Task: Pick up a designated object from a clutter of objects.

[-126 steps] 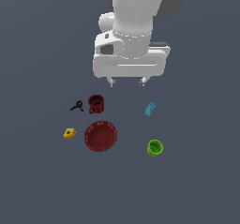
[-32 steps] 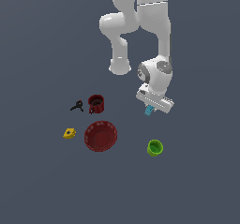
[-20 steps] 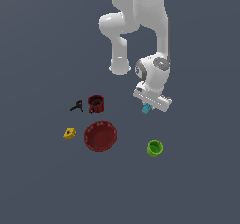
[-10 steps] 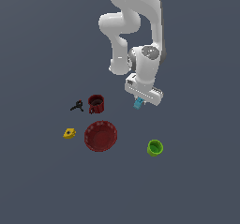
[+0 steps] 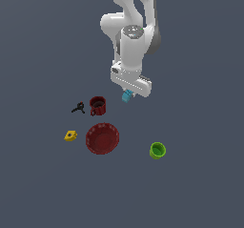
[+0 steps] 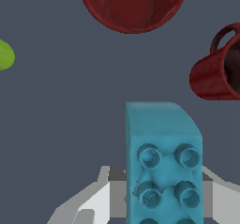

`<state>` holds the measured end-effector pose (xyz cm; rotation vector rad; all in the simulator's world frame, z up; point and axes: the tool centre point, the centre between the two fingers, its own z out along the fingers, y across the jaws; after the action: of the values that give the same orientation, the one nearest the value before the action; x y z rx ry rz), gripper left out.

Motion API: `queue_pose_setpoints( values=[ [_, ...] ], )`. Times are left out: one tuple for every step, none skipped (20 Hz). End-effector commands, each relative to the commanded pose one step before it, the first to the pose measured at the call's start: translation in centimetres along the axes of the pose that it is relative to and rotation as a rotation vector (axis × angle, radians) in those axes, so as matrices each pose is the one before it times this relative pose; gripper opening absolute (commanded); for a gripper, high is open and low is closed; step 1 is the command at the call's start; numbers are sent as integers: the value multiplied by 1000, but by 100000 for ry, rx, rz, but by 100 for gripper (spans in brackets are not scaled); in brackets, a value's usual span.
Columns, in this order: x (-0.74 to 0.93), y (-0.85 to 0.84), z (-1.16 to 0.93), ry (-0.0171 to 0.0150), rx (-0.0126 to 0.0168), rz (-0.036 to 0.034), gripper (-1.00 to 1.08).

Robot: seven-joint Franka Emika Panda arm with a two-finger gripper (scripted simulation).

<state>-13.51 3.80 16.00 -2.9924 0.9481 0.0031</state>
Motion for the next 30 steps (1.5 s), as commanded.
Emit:
queue_pose_setpoints(
  values=[
    [1167, 1775, -2056, -27, 115, -36, -100],
    [500, 708, -787, -48, 9, 49, -100],
    [479, 688, -798, 0, 0, 0, -100],
    [479, 687, -798, 0, 0, 0, -100],
    [481, 688, -800, 0, 0, 0, -100],
    [498, 703, -795, -2, -33, 60, -100],
    [488, 692, -807, 0, 0, 0, -100],
    [490, 690, -808, 0, 0, 0, -100],
    [491, 689, -807, 0, 0, 0, -100],
    [493, 687, -807, 0, 0, 0, -100],
    [499, 693, -807, 20, -44, 49, -100],
    [498, 685, -808, 0, 0, 0, -100],
    [502, 687, -811, 19, -33, 30, -100],
    [506, 684, -811, 0, 0, 0, -100],
    [511, 684, -813, 0, 0, 0, -100],
    [518, 685, -816, 0, 0, 0, -100],
    [514, 677, -829, 43, -52, 17, -100],
    [530, 683, -819, 0, 0, 0, -100],
    [529, 672, -808, 0, 0, 0, -100],
    [495, 621, -789, 50, -45, -15, -100],
    [494, 607, -735, 0, 0, 0, -100],
    [458, 553, -706, 35, -26, -22, -100],
    [448, 534, -651, 0, 0, 0, -100],
    [407, 477, -618, 33, -24, -27, -100],
    [394, 459, -561, 0, 0, 0, -100],
    [347, 391, -534, 46, -31, -42, -100],
    [341, 380, -471, 0, 0, 0, -100],
    [293, 309, -442, 44, -25, -47, -100],
    [289, 306, -386, 0, 0, 0, -100],
    [265, 277, -351, 0, 0, 0, -100]
  ],
)
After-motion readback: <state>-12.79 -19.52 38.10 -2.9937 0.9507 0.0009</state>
